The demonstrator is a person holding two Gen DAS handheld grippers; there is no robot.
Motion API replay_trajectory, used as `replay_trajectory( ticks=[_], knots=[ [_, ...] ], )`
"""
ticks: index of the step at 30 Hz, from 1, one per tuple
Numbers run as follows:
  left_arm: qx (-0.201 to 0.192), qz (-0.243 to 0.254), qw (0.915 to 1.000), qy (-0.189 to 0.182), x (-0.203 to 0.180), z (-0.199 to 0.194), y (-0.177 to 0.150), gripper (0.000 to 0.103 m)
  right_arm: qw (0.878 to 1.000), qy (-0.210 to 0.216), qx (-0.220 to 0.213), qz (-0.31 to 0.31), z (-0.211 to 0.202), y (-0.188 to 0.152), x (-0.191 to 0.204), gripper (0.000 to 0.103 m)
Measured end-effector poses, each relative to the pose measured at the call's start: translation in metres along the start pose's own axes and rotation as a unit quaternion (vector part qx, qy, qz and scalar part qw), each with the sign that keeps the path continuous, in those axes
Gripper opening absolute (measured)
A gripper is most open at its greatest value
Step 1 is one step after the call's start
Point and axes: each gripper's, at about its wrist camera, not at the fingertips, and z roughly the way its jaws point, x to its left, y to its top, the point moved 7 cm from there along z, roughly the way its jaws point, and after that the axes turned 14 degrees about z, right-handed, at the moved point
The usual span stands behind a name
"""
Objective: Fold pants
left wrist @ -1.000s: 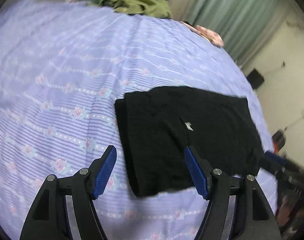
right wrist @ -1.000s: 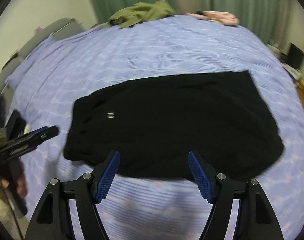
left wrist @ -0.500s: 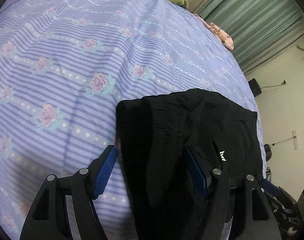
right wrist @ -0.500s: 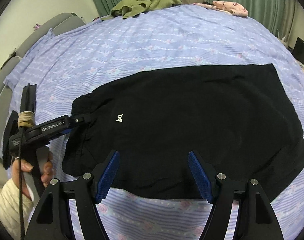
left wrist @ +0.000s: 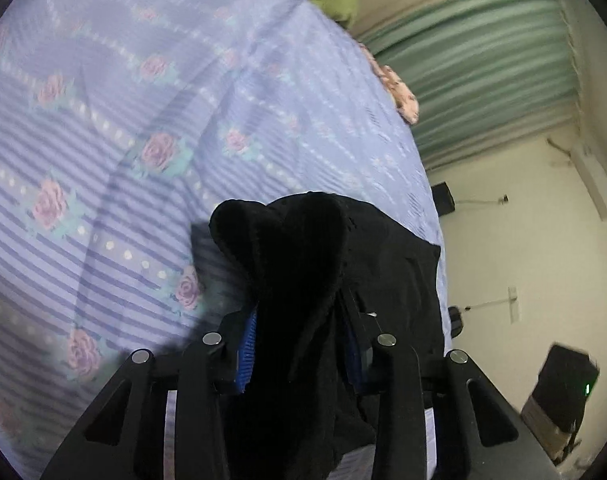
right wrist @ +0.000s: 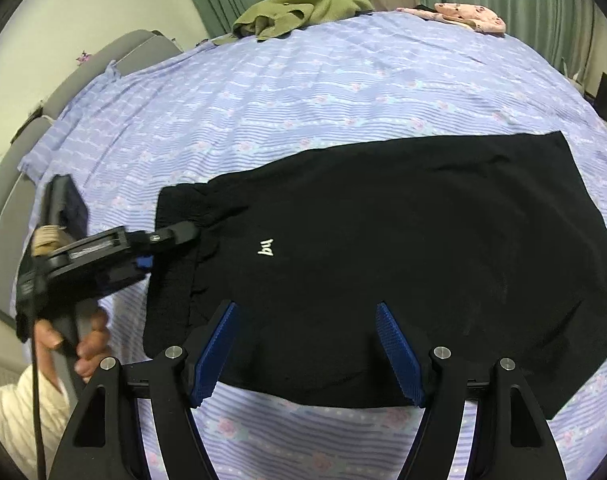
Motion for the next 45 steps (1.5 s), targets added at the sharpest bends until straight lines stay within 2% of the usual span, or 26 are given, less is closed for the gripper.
replay_trajectory(
  ticks=[3,4,5,6,9,10,13,15,18,21,22,24,26,30,32,33,34,36,39,42,45],
  knots=[
    [0.016,0.006,0.9996,0.021,-0.002,0.013,0.000,0.037,1.000,-0.002,-0.001,-0.014,0.001,0.000,0.005,0.072],
    [0.027,0.012,0.9986,0.043,-0.003,0.015,0.001,0.028,1.000,0.001,-0.001,-0.016,0.000,-0.001,0.007,0.072],
    [0.029,0.012,0.9973,0.066,-0.005,0.012,0.004,0.025,1.000,0.003,-0.002,-0.016,0.000,-0.001,0.008,0.072],
    [0.019,0.009,0.9970,0.074,-0.009,0.005,0.009,0.022,1.000,0.003,-0.003,-0.015,0.000,0.000,0.007,0.072],
    [-0.037,0.023,0.9953,0.086,-0.024,-0.029,0.029,0.021,1.000,-0.001,-0.018,-0.012,-0.006,0.006,0.007,0.072],
    [-0.038,0.032,0.9936,0.102,-0.023,-0.032,0.033,0.021,1.000,0.000,-0.025,-0.011,-0.009,0.008,0.007,0.072],
    [0.007,0.039,0.9871,0.155,0.003,-0.020,0.036,0.022,0.999,-0.005,-0.033,-0.004,-0.010,0.012,0.005,0.072],
    [0.041,0.053,0.9817,0.178,0.017,-0.005,0.031,0.026,0.999,-0.033,-0.032,-0.004,-0.003,0.014,0.003,0.072],
    [0.051,0.055,0.9820,0.173,0.020,-0.004,0.030,0.039,0.998,-0.047,-0.031,-0.014,0.004,0.014,0.005,0.072],
    [0.062,0.054,0.9850,0.152,0.020,-0.011,0.023,0.061,0.998,-0.056,-0.037,-0.017,0.003,0.015,0.007,0.072],
    [0.065,0.048,0.9878,0.133,0.018,-0.012,0.017,0.069,0.998,-0.052,-0.036,-0.016,0.003,0.014,0.007,0.072],
    [0.073,0.035,0.9915,0.102,0.022,-0.013,0.001,0.070,0.999,-0.041,-0.032,-0.011,0.002,0.012,0.006,0.072],
    [0.069,0.026,0.9943,0.077,0.026,-0.015,-0.015,0.070,0.999,-0.034,-0.025,-0.003,0.003,0.009,0.006,0.072],
    [0.027,-0.029,0.9987,0.033,0.030,-0.016,-0.021,0.066,0.999,-0.038,-0.016,-0.002,0.006,0.001,0.001,0.072],
    [0.026,-0.058,0.9979,0.012,0.028,-0.015,-0.024,0.049,0.999,-0.044,-0.013,-0.010,0.008,-0.001,0.002,0.072],
    [0.032,-0.064,0.9973,0.015,0.026,-0.017,-0.025,0.035,0.999,-0.041,-0.011,-0.012,0.008,-0.002,0.003,0.072],
    [0.031,-0.065,0.9973,0.013,0.024,-0.020,-0.024,0.029,0.999,-0.038,-0.011,-0.012,0.007,-0.002,0.004,0.072],
    [0.028,-0.060,0.9977,0.015,0.014,-0.027,-0.019,0.028,0.999,-0.031,-0.015,-0.014,0.001,-0.002,0.006,0.072],
    [0.016,-0.036,0.9990,0.022,-0.023,-0.044,-0.001,0.026,0.999,-0.019,-0.031,-0.020,-0.013,0.003,0.006,0.072],
    [0.007,-0.002,0.9987,0.050,-0.057,-0.062,0.014,0.026,0.999,-0.010,-0.047,-0.008,-0.030,0.011,-0.004,0.072],
    [0.001,0.041,0.9964,0.074,-0.112,-0.061,0.036,0.026,0.997,-0.007,-0.075,0.013,-0.054,0.026,-0.025,0.072]
  ],
)
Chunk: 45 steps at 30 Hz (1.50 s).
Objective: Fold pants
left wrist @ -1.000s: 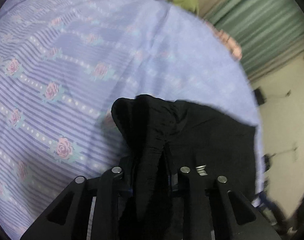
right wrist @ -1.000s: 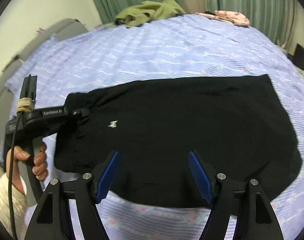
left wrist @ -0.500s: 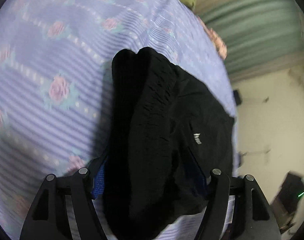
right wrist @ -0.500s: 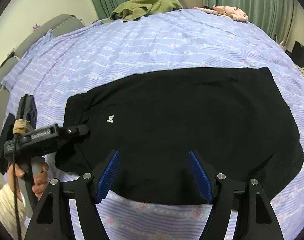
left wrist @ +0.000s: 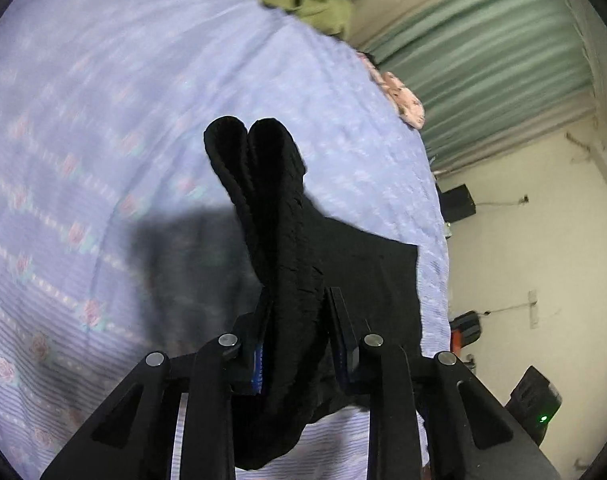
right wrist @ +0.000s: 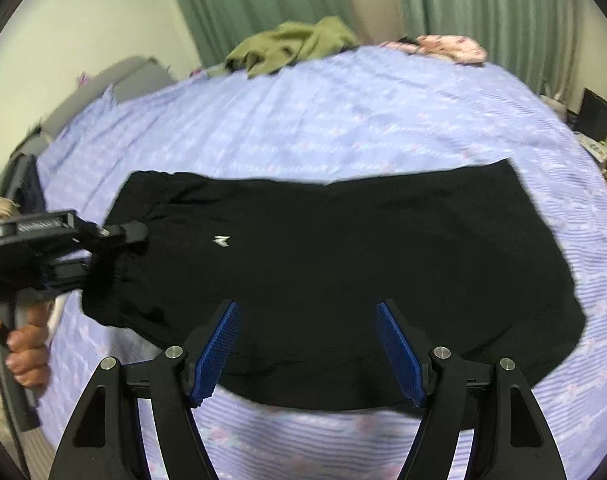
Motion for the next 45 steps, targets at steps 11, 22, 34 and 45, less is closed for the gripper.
replay_trajectory(
  ticks=[11,22,34,45],
  knots=[
    [0.010,0.141,0.9882,-0.059,-0.175,0.086,0.042,0.022,0.989,-0.084,-0.092,0.082,-0.079,0.051,-0.131,0.072],
    [0.109,0.197,0.9726,-0.057,-0.266,0.235,0.002,0.022,0.964,-0.163,-0.106,0.181,-0.104,0.022,-0.251,0.072],
    [0.071,0.245,0.9643,-0.073,-0.299,0.230,-0.010,0.063,0.954,-0.156,-0.131,0.222,-0.099,0.015,-0.290,0.072],
    [0.091,0.308,0.9424,0.094,-0.183,0.183,-0.056,0.064,0.974,-0.062,-0.085,0.201,-0.028,0.039,-0.278,0.072]
  ],
)
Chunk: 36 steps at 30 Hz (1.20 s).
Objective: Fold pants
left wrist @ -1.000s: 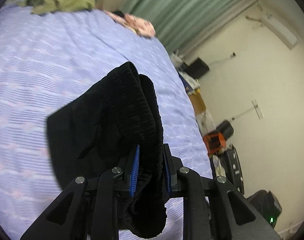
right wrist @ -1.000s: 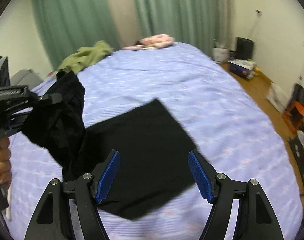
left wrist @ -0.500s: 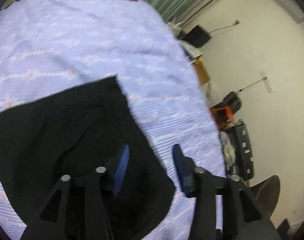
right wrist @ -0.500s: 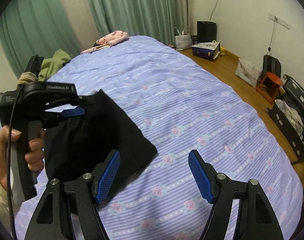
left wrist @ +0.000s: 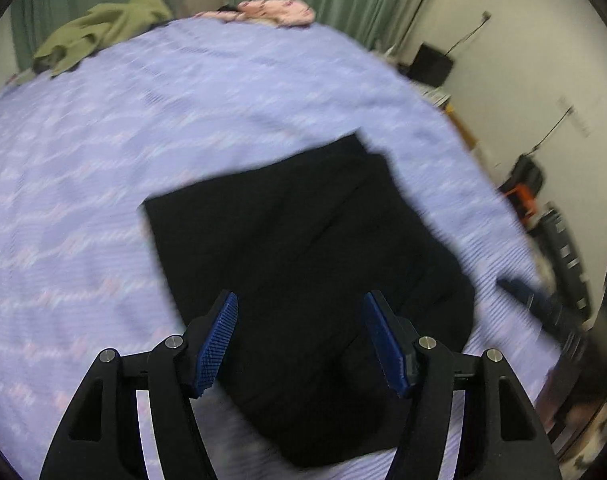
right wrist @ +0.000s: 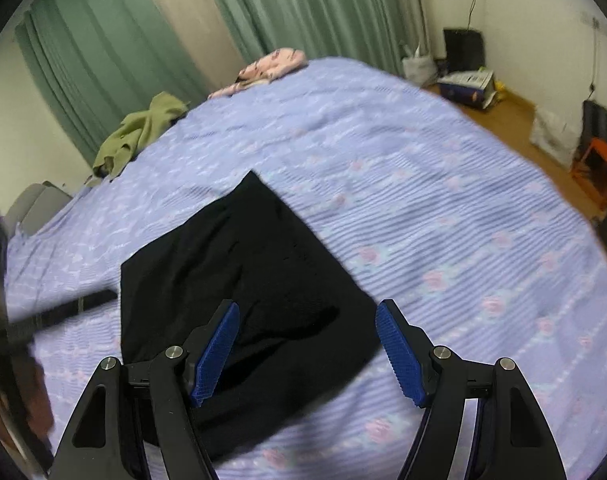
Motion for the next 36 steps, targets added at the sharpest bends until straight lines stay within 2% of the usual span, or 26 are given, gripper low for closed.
replay_trajectory(
  ticks=[6,12,13,14,15,17,18,21,22,23,24,26,27,29,31,33,36],
  knots=[
    [0.031,-0.009,0.9995,0.002,-0.007,0.011,-0.051,0.063,0.998,0.007,0.055,0.044,0.051,-0.004,-0.002,0.072],
    [0.023,-0.023,0.9995,-0.004,-0.013,0.006,-0.077,0.063,0.989,0.025,0.099,0.104,0.082,-0.016,-0.010,0.072],
    [0.021,-0.026,0.9994,-0.005,-0.013,0.004,-0.080,0.063,0.989,0.026,0.099,0.107,0.083,-0.017,-0.010,0.070],
    [0.019,-0.026,0.9995,-0.006,-0.014,0.002,-0.081,0.063,0.989,0.024,0.097,0.107,0.085,-0.017,-0.010,0.057],
    [0.017,-0.023,0.9996,-0.006,-0.014,-0.002,-0.083,0.063,0.991,0.022,0.092,0.100,0.083,-0.015,-0.008,0.056],
    [0.014,-0.017,0.9998,-0.002,-0.016,-0.007,-0.085,0.063,0.995,0.015,0.068,0.076,0.074,-0.008,-0.003,0.046],
    [0.013,-0.010,0.9999,-0.002,-0.018,-0.009,-0.086,0.063,0.996,0.009,0.056,0.066,0.070,-0.004,-0.001,0.046],
    [0.009,0.011,0.9999,0.003,-0.024,-0.013,-0.088,0.063,0.999,-0.027,0.016,0.026,0.060,0.013,0.004,0.045],
    [0.010,0.015,0.9998,0.005,-0.025,-0.013,-0.089,0.064,0.999,-0.044,0.013,0.018,0.063,0.017,0.003,0.048],
    [0.012,0.018,0.9997,0.010,-0.025,-0.012,-0.089,0.064,0.998,-0.052,0.016,0.014,0.065,0.018,0.002,0.058],
    [0.014,0.017,0.9996,0.016,-0.023,-0.013,-0.089,0.064,0.996,-0.080,0.031,0.005,0.071,0.018,-0.001,0.063],
    [0.007,0.006,0.9998,0.018,-0.018,-0.020,-0.089,0.064,0.994,-0.109,0.024,0.001,0.062,0.016,-0.006,0.066],
    [0.001,0.000,0.9998,0.019,-0.013,-0.025,-0.088,0.064,0.993,-0.114,0.003,0.001,0.046,0.014,-0.005,0.066],
    [-0.009,-0.007,0.9995,0.031,-0.003,-0.036,-0.090,0.064,0.994,-0.105,-0.028,0.007,0.014,0.007,-0.003,0.066],
    [-0.014,-0.009,0.9986,0.049,0.009,-0.045,-0.091,0.064,0.996,-0.078,-0.032,0.007,-0.010,-0.006,0.003,0.066],
    [-0.021,-0.017,0.9976,0.064,0.025,-0.055,-0.094,0.064,0.999,-0.042,-0.016,-0.012,-0.031,-0.031,0.020,0.066],
    [-0.029,-0.024,0.9969,0.070,0.047,-0.061,-0.093,0.064,0.999,0.014,0.035,-0.036,-0.040,-0.070,0.049,0.064]
  ],
)
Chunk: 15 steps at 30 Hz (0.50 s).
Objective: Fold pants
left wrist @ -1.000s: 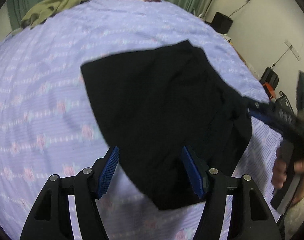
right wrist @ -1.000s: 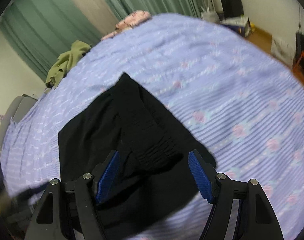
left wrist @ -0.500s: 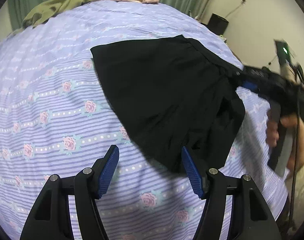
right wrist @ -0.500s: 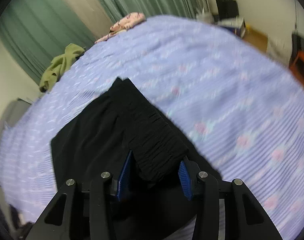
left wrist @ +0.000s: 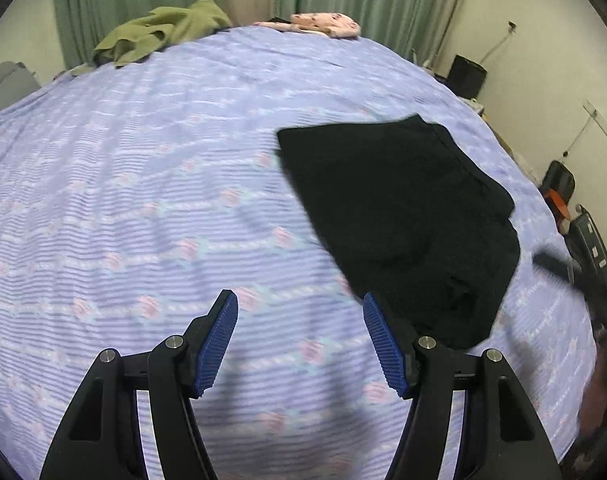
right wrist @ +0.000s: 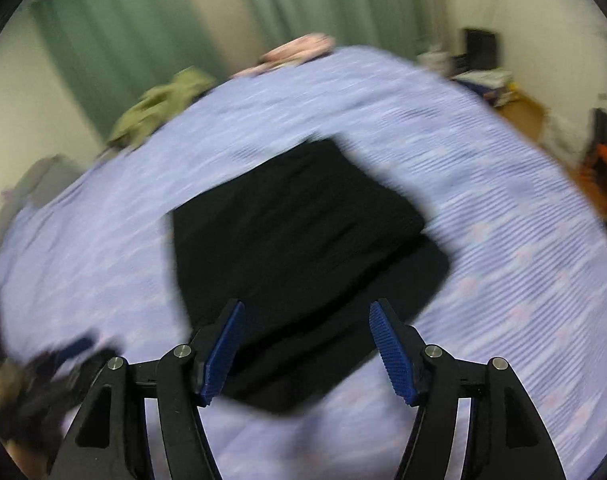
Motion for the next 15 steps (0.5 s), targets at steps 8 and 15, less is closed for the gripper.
replay_trajectory(
  ticks=[8,15],
  knots=[
    [-0.018,-0.031,0.9953,-0.090,0.047,0.051,0.052,0.064,0.994,0.054,0.083,-0.054,0.047,-0.068,0.057,0.049],
    [-0.005,-0.048,0.9828,-0.178,0.034,0.121,0.095,0.062,0.995,0.046,0.082,-0.028,0.072,-0.073,0.062,0.049]
  ],
)
